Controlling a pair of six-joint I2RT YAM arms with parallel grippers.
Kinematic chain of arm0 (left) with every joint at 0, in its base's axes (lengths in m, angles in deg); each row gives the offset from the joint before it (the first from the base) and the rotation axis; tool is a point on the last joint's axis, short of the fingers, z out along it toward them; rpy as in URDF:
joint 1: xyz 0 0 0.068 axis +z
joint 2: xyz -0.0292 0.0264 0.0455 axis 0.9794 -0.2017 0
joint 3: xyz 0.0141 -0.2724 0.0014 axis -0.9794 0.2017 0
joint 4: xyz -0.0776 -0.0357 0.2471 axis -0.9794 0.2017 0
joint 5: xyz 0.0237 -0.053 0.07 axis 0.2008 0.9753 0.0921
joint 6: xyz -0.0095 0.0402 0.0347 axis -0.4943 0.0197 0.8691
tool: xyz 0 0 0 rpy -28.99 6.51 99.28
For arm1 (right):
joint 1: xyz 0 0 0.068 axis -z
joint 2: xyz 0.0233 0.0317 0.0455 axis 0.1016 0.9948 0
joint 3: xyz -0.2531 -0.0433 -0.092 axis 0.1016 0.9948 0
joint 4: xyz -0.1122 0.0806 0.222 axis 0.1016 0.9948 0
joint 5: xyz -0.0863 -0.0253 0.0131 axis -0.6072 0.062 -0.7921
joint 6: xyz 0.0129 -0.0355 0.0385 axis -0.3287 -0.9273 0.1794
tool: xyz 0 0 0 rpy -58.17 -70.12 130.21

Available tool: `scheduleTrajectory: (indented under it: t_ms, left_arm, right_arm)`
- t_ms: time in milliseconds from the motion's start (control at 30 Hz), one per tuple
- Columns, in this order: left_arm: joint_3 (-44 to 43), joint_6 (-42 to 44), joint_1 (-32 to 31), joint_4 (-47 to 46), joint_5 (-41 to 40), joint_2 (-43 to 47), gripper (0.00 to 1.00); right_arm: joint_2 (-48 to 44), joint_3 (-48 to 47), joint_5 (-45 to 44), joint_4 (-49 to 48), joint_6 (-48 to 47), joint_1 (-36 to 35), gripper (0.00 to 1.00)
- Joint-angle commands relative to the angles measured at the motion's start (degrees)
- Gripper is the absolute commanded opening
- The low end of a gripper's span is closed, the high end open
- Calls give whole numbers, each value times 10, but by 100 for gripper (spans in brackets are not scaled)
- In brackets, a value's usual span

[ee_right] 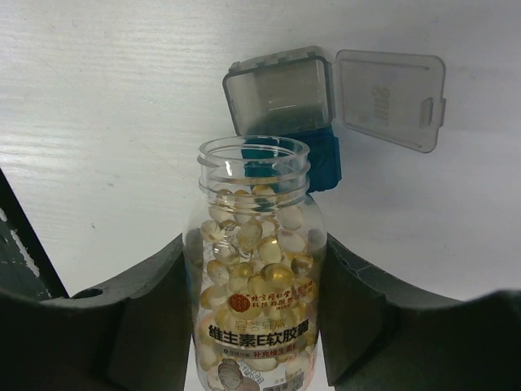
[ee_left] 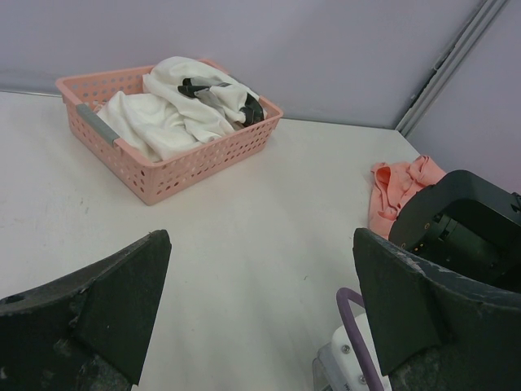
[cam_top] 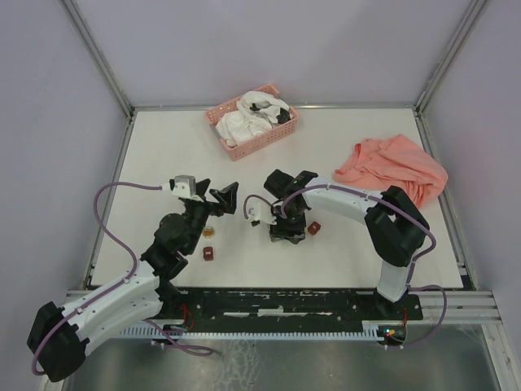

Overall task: Sort the pills into containers
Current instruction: Pour the pill into the pill container.

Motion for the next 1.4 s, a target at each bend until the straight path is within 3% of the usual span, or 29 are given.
scheduleTrajectory:
  t_ms: [0,33,133,233,300,400,467,567,667,767,833,900,1000,1100,1167,1267,1367]
  left_arm:
    - [-3,12,2,-29,-13,4,99]
    - [-2,11,2,-28,-13,4,99]
    - [-3,11,2,-29,-13,3,99]
    - [-3,11,2,-28,-13,3,99]
    - [-3,11,2,-29,-13,3,99]
    - [-4,11,2,-27,-12,1,99]
    - [-4,11,1,-28,-13,2,99]
    - [-4,11,2,-27,-12,2,99]
    - [-3,11,2,-28,-13,3,99]
    - [-3,11,2,-29,-12,3,99]
    - [-3,11,2,-29,-13,3,99]
    - [-3,11,2,-28,-13,3,99]
    - [-2,11,2,-29,-13,4,99]
    - [-3,11,2,-28,-12,4,99]
    - [-2,11,2,-29,-13,4,99]
    - [-1,11,2,-29,-12,4,99]
    - [-2,11,2,-29,-13,4,99]
  right_arm:
    - [-28,-18,4,0,1,-7,7]
    - [-27,-20,-27,-9,7,-7,6]
    - [-29,-22,27,14,-7,-9,7]
    - [-23,-27,-27,-2,13,-7,7]
    - [-30,-25,30,12,1,-10,7]
    - [-23,-30,-41,-5,20,-8,6]
    - [-27,-24,17,11,6,-9,7]
    - [-25,-28,-37,-10,24,-7,6]
    - [-30,-20,19,5,7,-7,7]
    - [-24,-31,-37,-4,23,0,6]
    - [-30,-22,28,13,3,-7,7]
    - [-30,-19,-36,-12,18,-12,7]
    - [-30,-25,20,17,6,-7,7]
    - [-23,-25,-40,-10,24,-3,6]
    - [-23,-29,20,17,9,-8,7]
    - [-22,-28,-45,-7,26,-7,6]
    - [-30,-16,-1,-3,17,-16,7]
